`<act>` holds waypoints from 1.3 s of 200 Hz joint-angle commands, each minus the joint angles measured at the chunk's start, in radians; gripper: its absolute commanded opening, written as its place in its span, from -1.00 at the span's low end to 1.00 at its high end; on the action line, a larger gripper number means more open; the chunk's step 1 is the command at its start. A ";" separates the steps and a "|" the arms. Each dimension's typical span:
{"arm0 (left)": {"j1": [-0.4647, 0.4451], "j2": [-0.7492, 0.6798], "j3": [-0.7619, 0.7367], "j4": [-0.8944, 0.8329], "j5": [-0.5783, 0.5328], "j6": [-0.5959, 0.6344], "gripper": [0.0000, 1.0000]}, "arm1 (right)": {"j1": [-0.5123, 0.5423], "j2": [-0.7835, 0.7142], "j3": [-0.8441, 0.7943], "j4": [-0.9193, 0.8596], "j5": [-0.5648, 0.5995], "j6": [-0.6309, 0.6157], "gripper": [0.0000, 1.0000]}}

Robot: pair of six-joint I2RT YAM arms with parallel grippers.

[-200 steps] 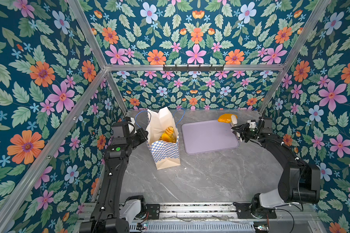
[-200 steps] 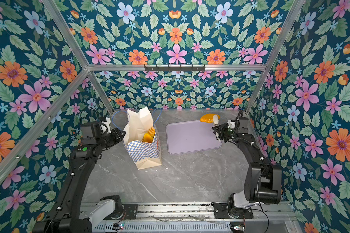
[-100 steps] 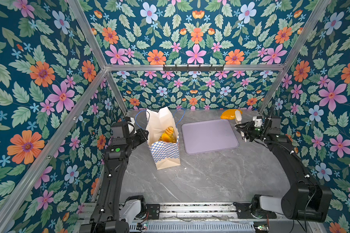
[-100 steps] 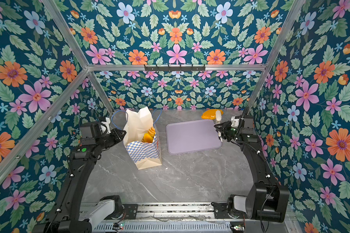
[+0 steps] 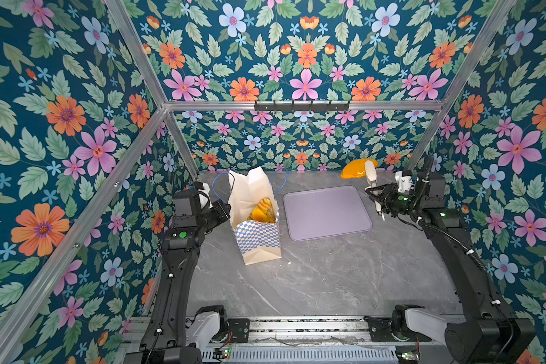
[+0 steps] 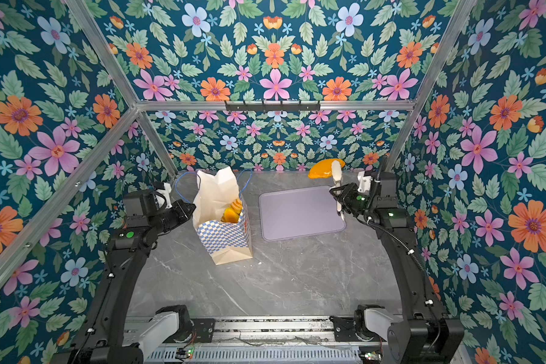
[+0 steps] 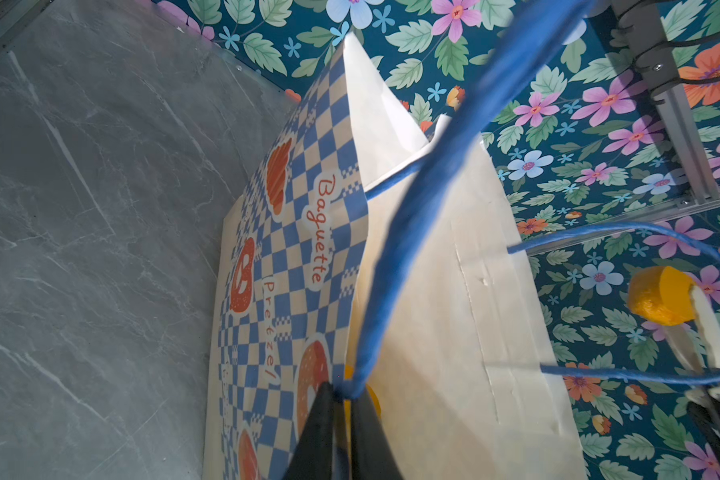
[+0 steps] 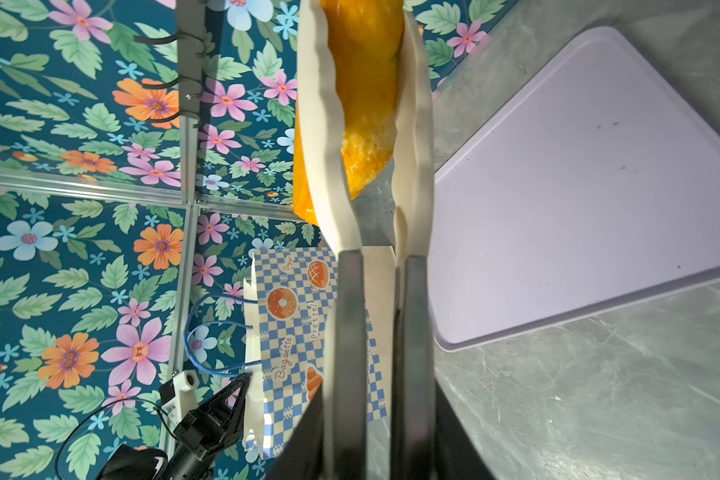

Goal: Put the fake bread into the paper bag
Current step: 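Lift the yellow loaf off the tray with the tongs, then swing the held loaf with the right gripper over the bag opening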

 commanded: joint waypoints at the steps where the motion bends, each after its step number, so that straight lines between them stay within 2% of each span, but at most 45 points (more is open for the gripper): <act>1: -0.001 -0.001 0.007 0.000 0.007 -0.008 -0.76 | 0.023 -0.015 0.034 -0.018 0.039 -0.031 -0.36; 53: -0.001 0.002 0.003 0.005 0.008 -0.014 -0.77 | 0.079 -0.037 0.080 -0.024 0.062 -0.048 -0.37; 122: -0.001 0.001 0.003 0.005 0.007 -0.015 -0.77 | 0.224 -0.023 0.154 -0.022 0.127 -0.121 -0.37; 260: -0.001 0.005 0.003 0.005 0.010 -0.017 -0.77 | 0.611 0.125 0.379 -0.072 0.253 -0.362 -0.35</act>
